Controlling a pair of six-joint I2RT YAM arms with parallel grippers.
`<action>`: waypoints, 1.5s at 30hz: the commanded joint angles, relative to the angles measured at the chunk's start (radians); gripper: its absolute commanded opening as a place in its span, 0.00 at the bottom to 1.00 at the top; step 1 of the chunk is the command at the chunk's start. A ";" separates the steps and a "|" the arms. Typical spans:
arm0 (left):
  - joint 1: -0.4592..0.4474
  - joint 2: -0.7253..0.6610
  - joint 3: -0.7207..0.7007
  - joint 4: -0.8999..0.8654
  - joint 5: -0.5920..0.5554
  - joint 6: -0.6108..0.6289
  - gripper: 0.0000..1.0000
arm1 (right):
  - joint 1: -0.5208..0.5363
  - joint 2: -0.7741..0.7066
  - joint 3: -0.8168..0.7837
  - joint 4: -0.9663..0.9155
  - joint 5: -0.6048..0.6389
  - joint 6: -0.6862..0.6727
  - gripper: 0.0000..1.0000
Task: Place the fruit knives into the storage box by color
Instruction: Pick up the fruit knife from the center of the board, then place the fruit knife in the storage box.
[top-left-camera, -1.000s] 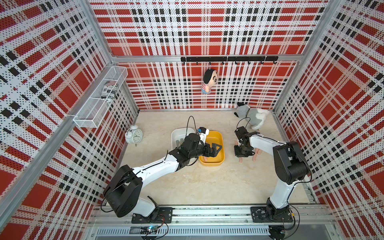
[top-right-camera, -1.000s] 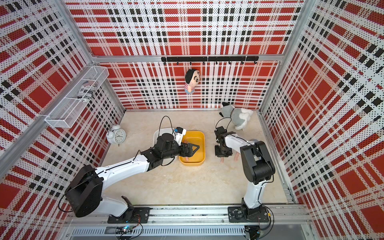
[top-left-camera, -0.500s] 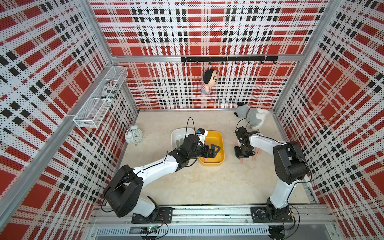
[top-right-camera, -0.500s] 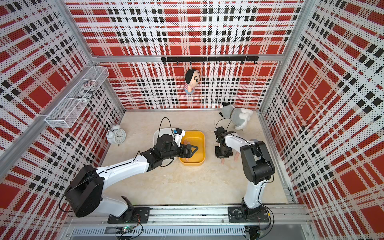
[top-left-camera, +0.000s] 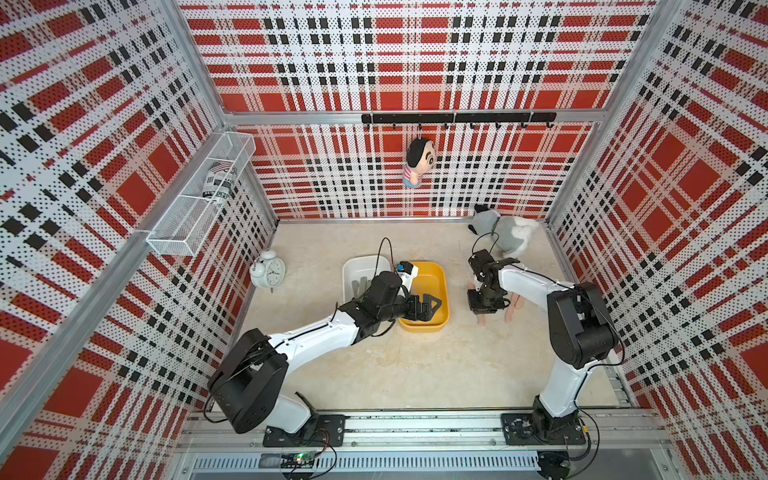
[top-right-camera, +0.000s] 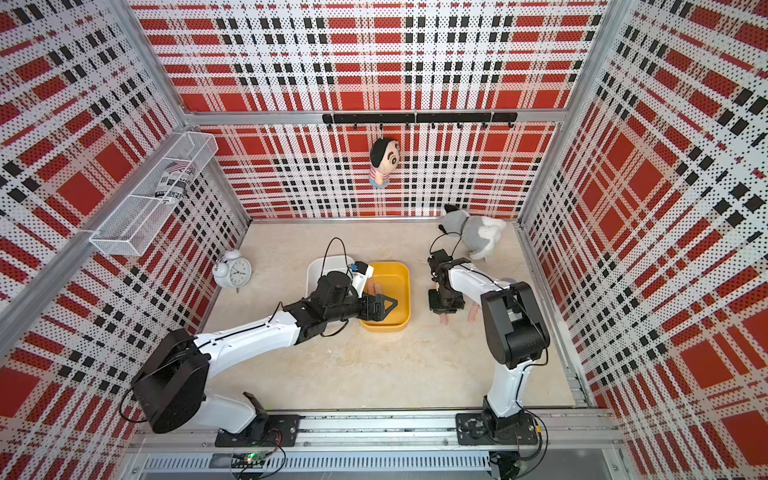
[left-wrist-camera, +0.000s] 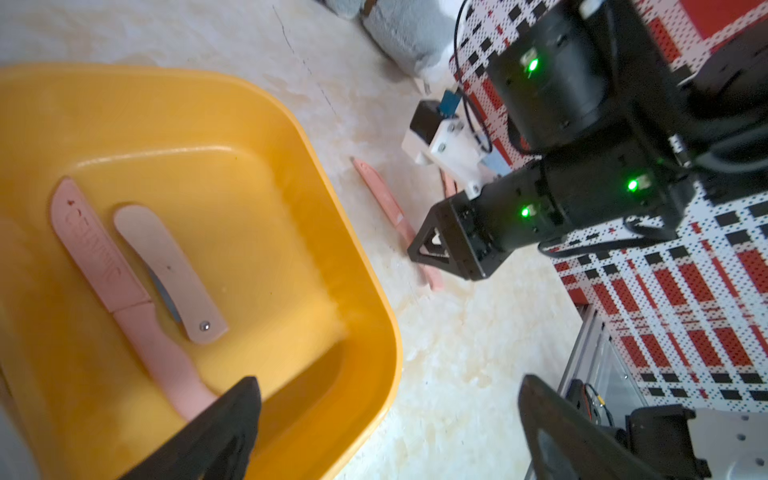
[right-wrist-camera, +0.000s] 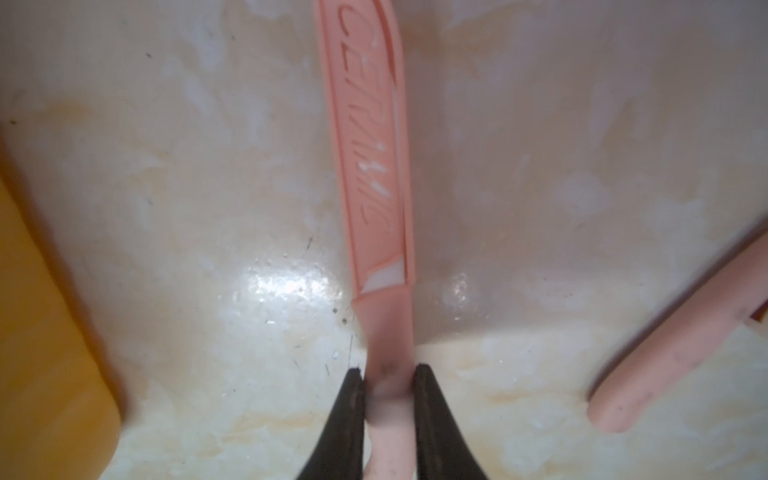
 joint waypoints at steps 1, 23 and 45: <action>-0.015 0.008 0.005 -0.040 -0.006 0.023 0.98 | 0.008 -0.039 0.024 -0.016 -0.006 -0.002 0.18; -0.013 0.013 0.008 -0.052 -0.045 0.018 0.98 | 0.034 -0.071 0.153 -0.086 -0.013 0.005 0.18; 0.091 -0.079 -0.045 -0.091 -0.063 0.024 0.99 | 0.204 0.021 0.435 -0.146 -0.045 0.057 0.19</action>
